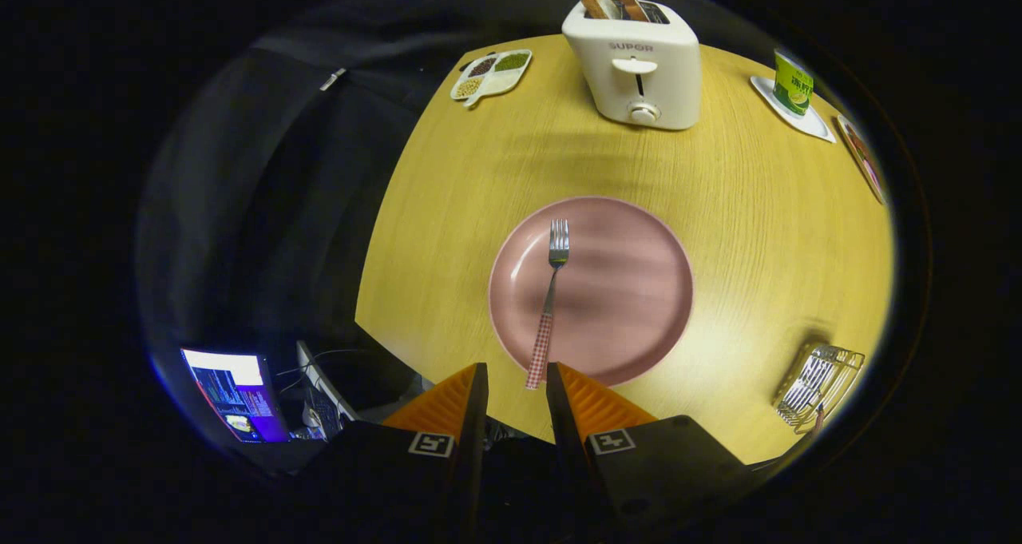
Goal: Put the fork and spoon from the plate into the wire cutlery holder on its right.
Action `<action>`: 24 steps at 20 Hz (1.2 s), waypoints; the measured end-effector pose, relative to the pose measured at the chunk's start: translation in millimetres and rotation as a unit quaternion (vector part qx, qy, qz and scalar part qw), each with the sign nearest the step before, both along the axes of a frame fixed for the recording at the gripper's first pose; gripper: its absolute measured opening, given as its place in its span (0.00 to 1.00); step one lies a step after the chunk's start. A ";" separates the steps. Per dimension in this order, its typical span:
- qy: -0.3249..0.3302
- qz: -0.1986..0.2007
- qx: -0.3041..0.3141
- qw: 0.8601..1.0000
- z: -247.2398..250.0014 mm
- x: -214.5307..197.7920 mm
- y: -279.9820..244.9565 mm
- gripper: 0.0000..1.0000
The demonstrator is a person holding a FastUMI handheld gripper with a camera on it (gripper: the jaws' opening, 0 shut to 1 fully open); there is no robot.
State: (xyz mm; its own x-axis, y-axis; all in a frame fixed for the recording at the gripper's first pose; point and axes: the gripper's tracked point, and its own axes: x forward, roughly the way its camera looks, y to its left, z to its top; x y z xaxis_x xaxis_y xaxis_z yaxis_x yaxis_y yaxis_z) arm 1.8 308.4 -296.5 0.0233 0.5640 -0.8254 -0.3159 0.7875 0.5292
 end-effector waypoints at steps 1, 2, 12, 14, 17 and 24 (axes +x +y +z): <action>0.003 -0.001 -0.006 1.000 -9.6 0.7 3.6 0.47; 0.006 -0.001 -0.012 1.000 -18.8 1.2 7.7 0.46; 0.033 -0.015 -0.060 0.998 -87.2 2.1 28.2 0.46; 0.037 -0.014 -0.063 0.997 -92.6 1.2 31.4 0.46; 0.045 -0.022 -0.065 0.997 -101.2 2.8 33.8 0.32; 0.056 -0.031 -0.022 0.998 -70.3 2.2 26.6 0.13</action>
State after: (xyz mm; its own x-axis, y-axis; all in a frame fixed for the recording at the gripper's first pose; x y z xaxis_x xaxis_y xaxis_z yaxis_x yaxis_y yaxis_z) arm 4.0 335.0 -366.8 -0.0366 0.5281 -0.8484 -0.2076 0.8264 0.5233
